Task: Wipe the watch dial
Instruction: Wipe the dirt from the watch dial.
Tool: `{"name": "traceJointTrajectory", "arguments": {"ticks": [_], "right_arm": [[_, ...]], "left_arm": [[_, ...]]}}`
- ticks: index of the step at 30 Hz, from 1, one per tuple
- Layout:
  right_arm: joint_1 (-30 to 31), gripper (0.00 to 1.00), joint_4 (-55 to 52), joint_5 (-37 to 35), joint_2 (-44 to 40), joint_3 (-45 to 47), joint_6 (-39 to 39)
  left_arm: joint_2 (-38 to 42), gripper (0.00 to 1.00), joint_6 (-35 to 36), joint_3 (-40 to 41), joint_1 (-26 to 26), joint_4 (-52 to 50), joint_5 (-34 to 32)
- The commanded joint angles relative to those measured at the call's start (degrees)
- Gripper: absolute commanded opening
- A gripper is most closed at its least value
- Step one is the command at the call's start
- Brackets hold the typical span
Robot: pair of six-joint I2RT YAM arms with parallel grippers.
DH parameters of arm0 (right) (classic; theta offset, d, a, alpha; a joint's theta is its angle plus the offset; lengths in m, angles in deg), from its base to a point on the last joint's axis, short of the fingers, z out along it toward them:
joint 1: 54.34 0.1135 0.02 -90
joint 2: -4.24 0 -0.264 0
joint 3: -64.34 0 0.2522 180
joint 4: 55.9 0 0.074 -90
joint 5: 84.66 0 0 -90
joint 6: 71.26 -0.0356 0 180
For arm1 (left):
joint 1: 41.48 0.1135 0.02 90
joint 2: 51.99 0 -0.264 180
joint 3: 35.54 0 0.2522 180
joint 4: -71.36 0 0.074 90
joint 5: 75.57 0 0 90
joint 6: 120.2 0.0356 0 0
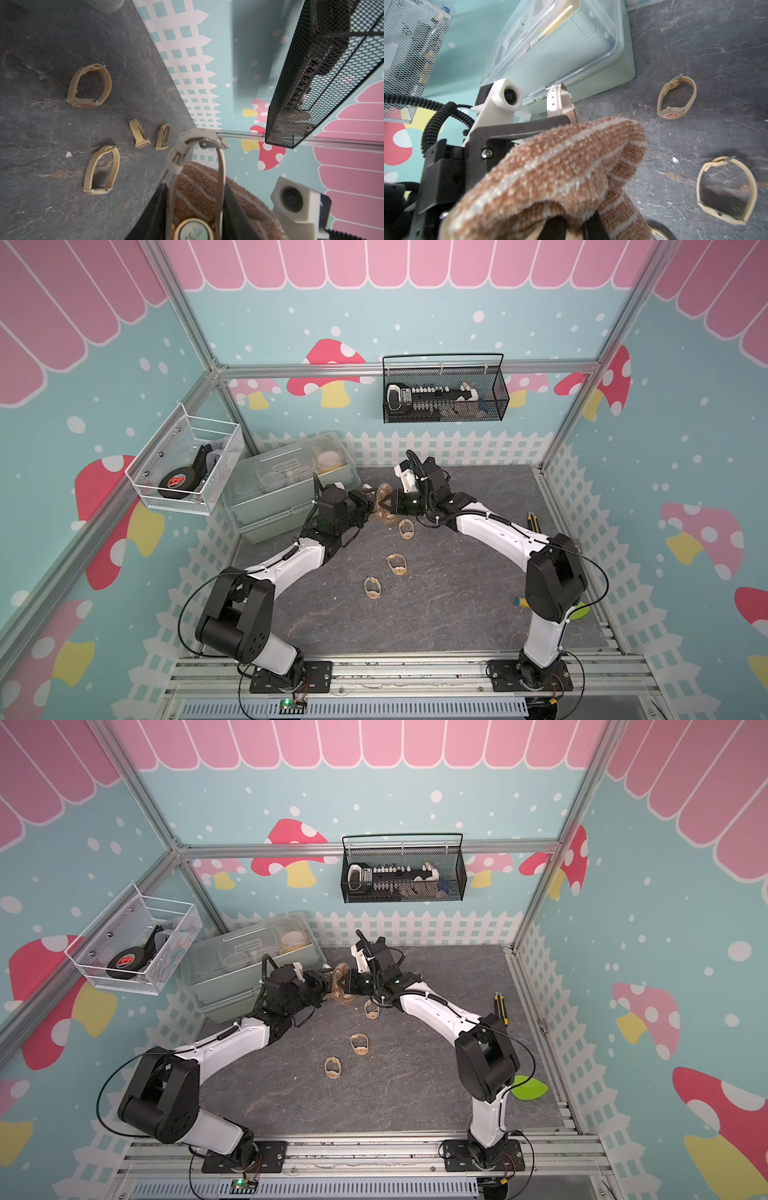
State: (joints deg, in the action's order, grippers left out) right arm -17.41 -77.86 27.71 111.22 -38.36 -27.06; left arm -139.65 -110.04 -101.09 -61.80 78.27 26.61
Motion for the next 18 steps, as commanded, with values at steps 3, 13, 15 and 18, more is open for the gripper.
{"name": "traceJointTrajectory", "arguments": {"ticks": [3,13,15,18], "right_arm": [[1.7,0.00,2.9,2.1,4.0,-3.8,-1.8],[3.4,0.00,4.1,3.3,5.5,-4.4,-2.4],[3.4,0.00,4.0,2.9,6.3,-5.1,-2.2],[2.9,0.00,3.0,1.8,7.8,-6.5,-1.6]], "left_arm": [[-1.3,0.00,-2.1,-1.3,-1.5,3.9,2.7],[-4.4,0.00,-3.6,-2.5,-2.4,7.3,3.2],[-4.6,0.00,-3.5,-2.8,-2.7,7.5,3.4],[-4.4,0.00,-3.6,-3.0,-2.9,7.5,3.7]]}}
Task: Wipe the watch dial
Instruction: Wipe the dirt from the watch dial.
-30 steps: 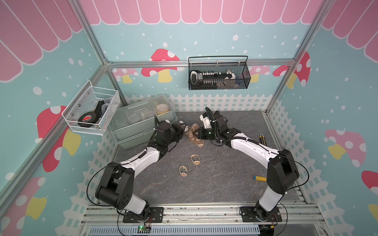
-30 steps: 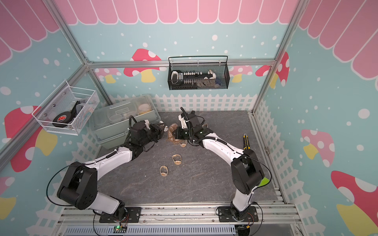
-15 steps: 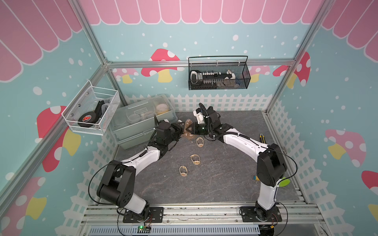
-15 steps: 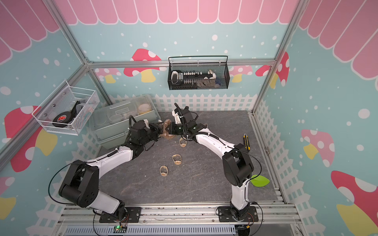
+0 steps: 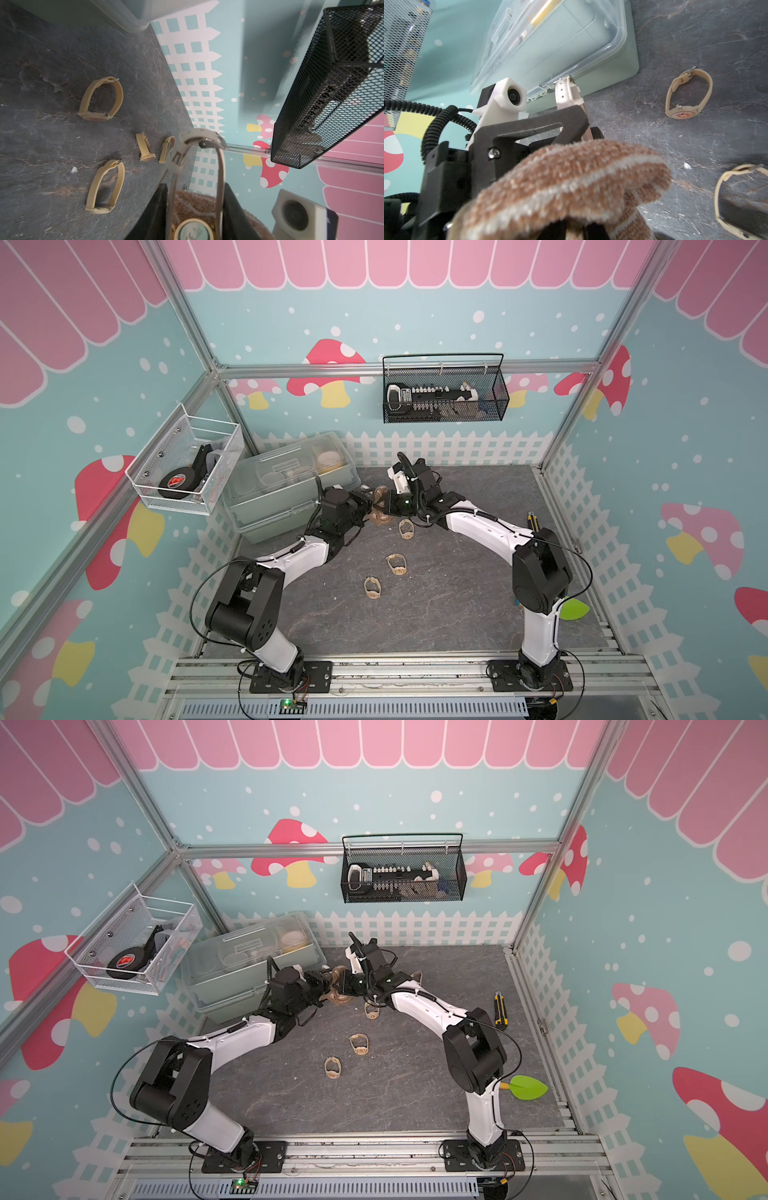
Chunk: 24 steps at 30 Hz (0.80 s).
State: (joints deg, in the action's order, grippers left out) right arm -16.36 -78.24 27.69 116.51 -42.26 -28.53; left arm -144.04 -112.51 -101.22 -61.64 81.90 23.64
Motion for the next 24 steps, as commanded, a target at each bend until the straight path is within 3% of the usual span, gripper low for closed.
{"name": "traceJointTrajectory", "arguments": {"ticks": [1,11,24], "right_arm": [[1.4,0.00,3.6,1.7,3.1,-2.7,-0.4],[-4.2,0.00,4.4,1.2,6.9,-4.7,-1.2],[-8.2,0.00,4.2,-0.9,0.3,4.1,0.1]], "left_arm": [[0.2,0.00,-1.2,-2.8,-3.0,3.7,6.8],[4.1,0.00,-0.9,-1.8,-2.7,1.9,7.1],[6.9,0.00,-1.2,0.2,2.2,2.0,8.0]]}}
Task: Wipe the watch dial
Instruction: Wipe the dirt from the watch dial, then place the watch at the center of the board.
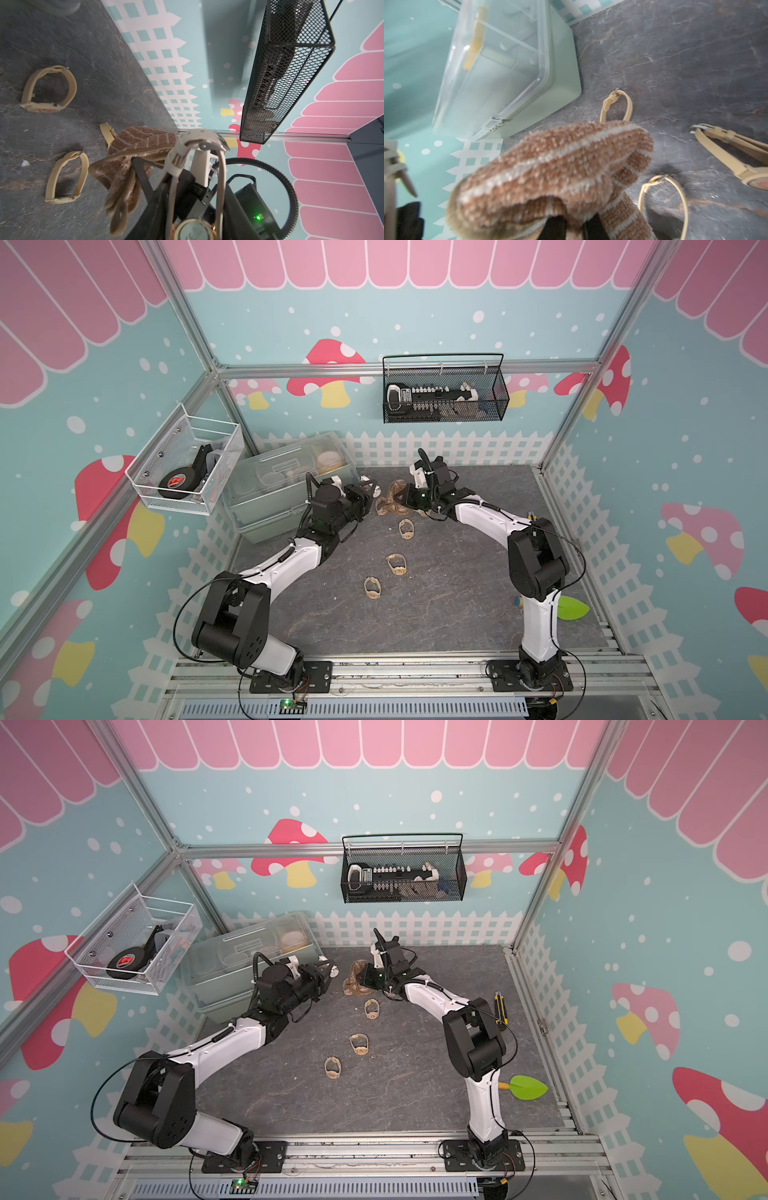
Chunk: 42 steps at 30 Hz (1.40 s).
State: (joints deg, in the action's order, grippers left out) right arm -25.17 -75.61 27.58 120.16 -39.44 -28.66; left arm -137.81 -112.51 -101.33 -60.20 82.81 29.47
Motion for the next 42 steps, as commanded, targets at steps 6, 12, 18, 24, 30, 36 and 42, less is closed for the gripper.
{"name": "traceJointTrajectory", "arguments": {"ticks": [6,12,18,24,30,36,42], "right_arm": [[0.8,0.00,1.2,-0.3,-6.7,5.1,0.8],[1.2,0.00,-2.2,-0.3,-11.9,6.4,2.7],[2.1,0.00,-8.3,-1.0,-14.7,5.5,5.8],[3.1,0.00,-15.3,-1.5,-17.5,5.0,9.2],[3.4,0.00,-20.4,-2.0,-20.8,6.3,12.2],[3.4,0.00,-24.0,-1.5,-23.3,7.6,15.0],[3.6,0.00,-25.5,-2.0,-25.5,8.4,15.4]], "left_arm": [[0.1,0.00,-1.4,1.2,1.1,1.9,2.3],[0.2,0.00,-0.2,1.8,1.1,-0.1,2.4],[1.9,0.00,5.6,0.3,1.1,-9.6,2.7],[4.2,0.00,13.8,-2.7,1.1,-26.2,0.8],[4.4,0.00,20.2,-4.6,1.1,-40.2,-2.5],[2.3,0.00,24.4,-6.0,1.1,-50.1,-7.0],[-2.3,0.00,25.8,-7.0,1.1,-54.2,-10.4]]}}
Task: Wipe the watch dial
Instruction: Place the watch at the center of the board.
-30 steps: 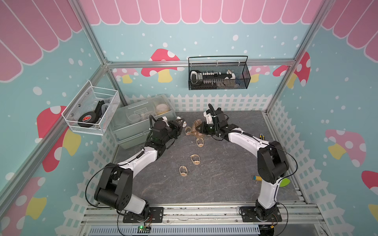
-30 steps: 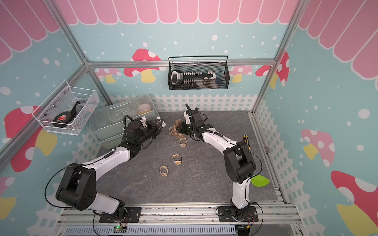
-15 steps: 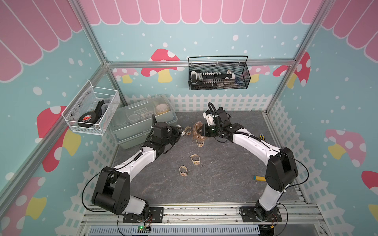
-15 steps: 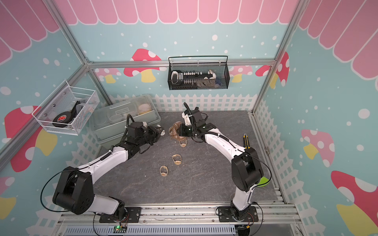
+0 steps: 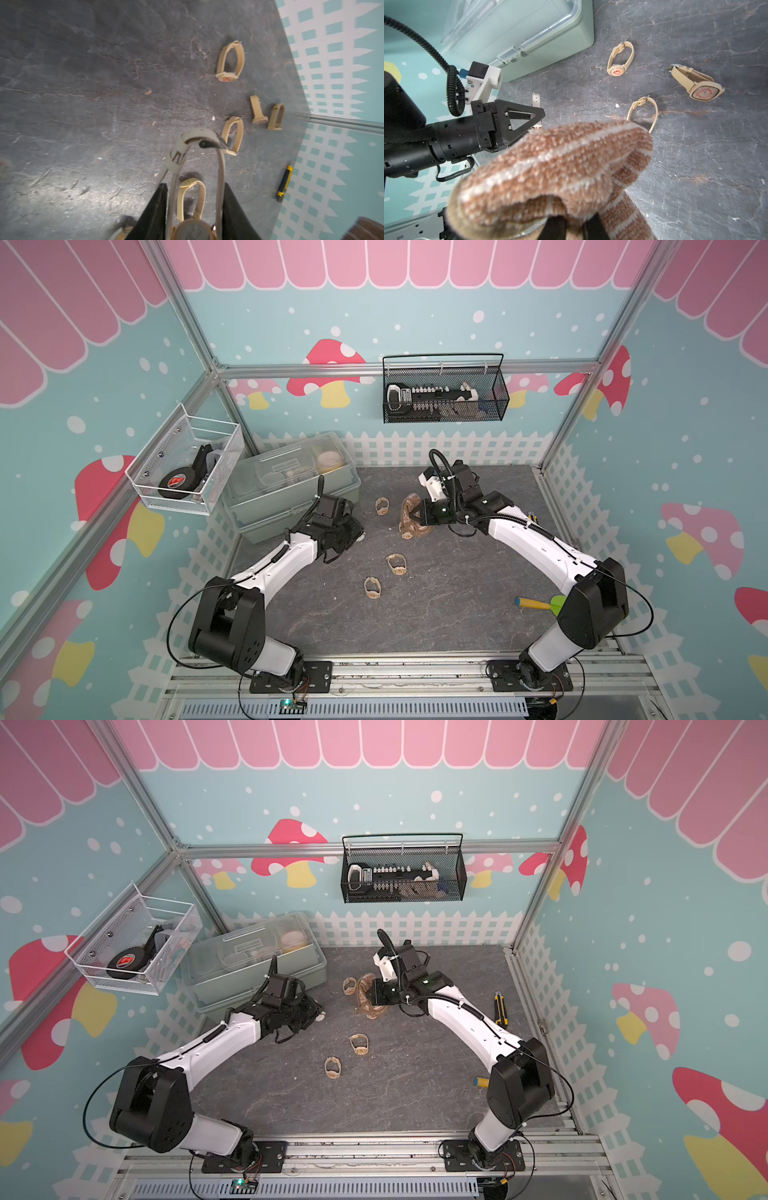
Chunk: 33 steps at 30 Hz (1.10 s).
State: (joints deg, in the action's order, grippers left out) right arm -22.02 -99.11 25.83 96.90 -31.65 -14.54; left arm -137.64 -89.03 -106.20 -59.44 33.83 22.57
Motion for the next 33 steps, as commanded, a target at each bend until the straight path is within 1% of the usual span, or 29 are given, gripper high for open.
{"name": "traceJointTrajectory", "arguments": {"ticks": [1,11,16,21,25,33], "right_arm": [[0.5,0.00,-2.3,-0.3,-2.4,0.6,1.3],[1.1,0.00,-2.7,-0.7,-3.1,0.2,1.3],[1.1,0.00,-2.8,-1.3,-3.3,0.1,1.4],[1.0,0.00,-3.0,-1.8,-2.9,-0.3,1.4],[1.0,0.00,-3.0,-2.1,-2.6,-0.7,1.5],[1.1,0.00,-2.8,-2.7,-2.1,-1.3,1.5]], "left_arm": [[-3.4,0.00,2.5,-2.7,0.3,-6.1,-4.0],[-15.3,0.00,8.2,-12.5,-0.2,-17.4,-11.3],[-21.1,0.00,11.3,-17.8,-0.3,-21.7,-12.8],[-24.6,0.00,13.1,-20.1,-0.3,-22.4,-12.8],[-26.8,0.03,13.9,-21.1,-0.2,-22.5,-11.7],[-27.8,0.19,14.8,-22.2,-0.2,-22.6,-11.5]]}}
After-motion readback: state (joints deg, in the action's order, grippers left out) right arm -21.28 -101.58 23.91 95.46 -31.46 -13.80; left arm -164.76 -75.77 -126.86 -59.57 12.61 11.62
